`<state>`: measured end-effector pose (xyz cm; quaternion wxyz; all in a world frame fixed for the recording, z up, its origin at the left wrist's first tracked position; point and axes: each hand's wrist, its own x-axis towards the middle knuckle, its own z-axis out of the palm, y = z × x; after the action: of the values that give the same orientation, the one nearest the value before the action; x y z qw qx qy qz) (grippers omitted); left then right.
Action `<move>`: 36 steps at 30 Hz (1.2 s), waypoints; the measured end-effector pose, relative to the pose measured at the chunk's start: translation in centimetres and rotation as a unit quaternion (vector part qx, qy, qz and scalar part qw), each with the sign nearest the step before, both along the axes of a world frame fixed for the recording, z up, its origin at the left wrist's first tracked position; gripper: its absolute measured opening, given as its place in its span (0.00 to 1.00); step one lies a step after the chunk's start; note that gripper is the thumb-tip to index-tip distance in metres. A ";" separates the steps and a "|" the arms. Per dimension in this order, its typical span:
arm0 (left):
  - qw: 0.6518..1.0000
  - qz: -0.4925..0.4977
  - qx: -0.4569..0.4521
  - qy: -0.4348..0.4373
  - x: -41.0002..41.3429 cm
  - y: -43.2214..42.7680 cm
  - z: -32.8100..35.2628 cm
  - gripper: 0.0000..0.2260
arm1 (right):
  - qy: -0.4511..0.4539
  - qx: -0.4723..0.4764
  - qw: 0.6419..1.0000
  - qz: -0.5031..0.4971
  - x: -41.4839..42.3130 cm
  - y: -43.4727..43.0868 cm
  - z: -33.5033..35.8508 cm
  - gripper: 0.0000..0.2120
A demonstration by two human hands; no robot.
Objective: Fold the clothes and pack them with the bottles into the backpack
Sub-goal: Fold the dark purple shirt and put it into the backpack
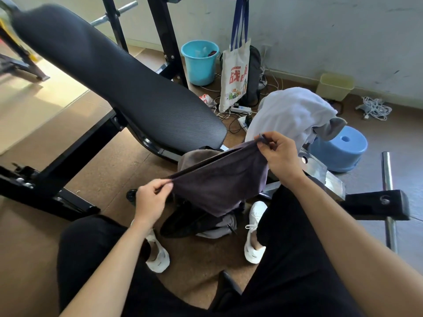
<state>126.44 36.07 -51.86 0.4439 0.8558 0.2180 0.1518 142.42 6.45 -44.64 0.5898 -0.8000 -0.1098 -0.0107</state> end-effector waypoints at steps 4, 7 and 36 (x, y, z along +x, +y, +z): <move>0.996 0.055 -0.030 -0.066 1.3 2.0 3.6 0.06 | 0.007 -0.122 0.992 0.036 -0.1 -0.6 -1.0 0.18; 0.991 0.072 -0.023 -0.114 2.2 2.6 6.3 0.06 | 0.001 -0.159 0.987 0.037 -0.4 -0.2 -1.2 0.16; 0.971 0.081 -0.194 -0.115 1.1 1.0 4.6 0.05 | 0.101 -0.031 0.994 -0.018 -2.3 1.4 -0.4 0.11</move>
<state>127.58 37.02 -47.29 0.6099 0.7095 0.2595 0.2393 140.10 7.85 -45.07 0.5721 -0.8170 -0.0354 0.0625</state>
